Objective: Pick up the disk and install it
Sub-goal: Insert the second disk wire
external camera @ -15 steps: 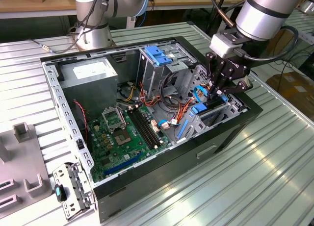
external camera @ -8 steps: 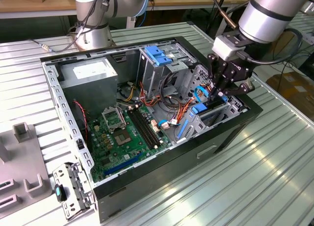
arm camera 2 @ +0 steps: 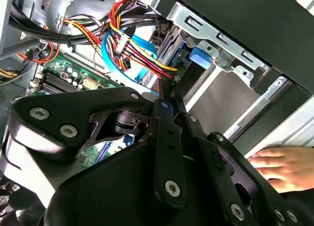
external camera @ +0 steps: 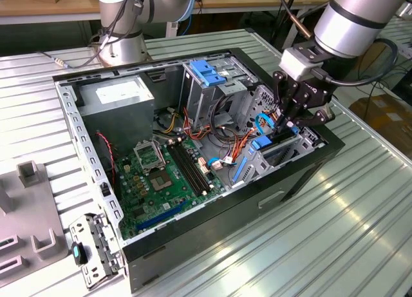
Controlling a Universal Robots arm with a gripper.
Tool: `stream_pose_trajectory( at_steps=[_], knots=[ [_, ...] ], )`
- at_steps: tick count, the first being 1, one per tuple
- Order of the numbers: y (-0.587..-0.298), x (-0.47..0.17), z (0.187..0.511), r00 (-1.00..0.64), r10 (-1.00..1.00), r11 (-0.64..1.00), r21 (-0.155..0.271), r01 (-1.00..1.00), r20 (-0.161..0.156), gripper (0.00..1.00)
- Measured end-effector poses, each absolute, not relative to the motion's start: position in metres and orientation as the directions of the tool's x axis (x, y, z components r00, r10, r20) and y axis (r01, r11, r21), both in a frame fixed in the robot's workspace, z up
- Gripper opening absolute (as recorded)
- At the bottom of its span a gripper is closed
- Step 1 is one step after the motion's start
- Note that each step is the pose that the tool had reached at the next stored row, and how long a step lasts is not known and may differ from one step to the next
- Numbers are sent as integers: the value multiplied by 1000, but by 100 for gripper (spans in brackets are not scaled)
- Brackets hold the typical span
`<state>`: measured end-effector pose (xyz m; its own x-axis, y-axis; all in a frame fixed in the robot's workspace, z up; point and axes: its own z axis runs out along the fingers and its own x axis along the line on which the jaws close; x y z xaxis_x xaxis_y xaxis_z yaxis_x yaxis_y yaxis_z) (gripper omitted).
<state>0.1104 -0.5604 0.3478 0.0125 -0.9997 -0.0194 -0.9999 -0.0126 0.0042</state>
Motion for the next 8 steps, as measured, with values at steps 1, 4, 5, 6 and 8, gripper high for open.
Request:
stream_pose_trajectory(
  at_steps=[1, 4, 5, 6, 8],
  knots=[
    [-560, 111, 348, 13, -1000, -13, 5, -1000, -20, 16],
    [-561, 111, 347, 12, -1000, -13, 5, -1000, -23, 16],
    [-561, 111, 347, 12, -1000, -13, 5, -1000, -24, 16],
    [-561, 111, 346, 12, -1000, -13, 5, -1000, -24, 16],
    [-561, 111, 345, 12, -1000, -13, 5, -1000, -24, 16]
  ],
)
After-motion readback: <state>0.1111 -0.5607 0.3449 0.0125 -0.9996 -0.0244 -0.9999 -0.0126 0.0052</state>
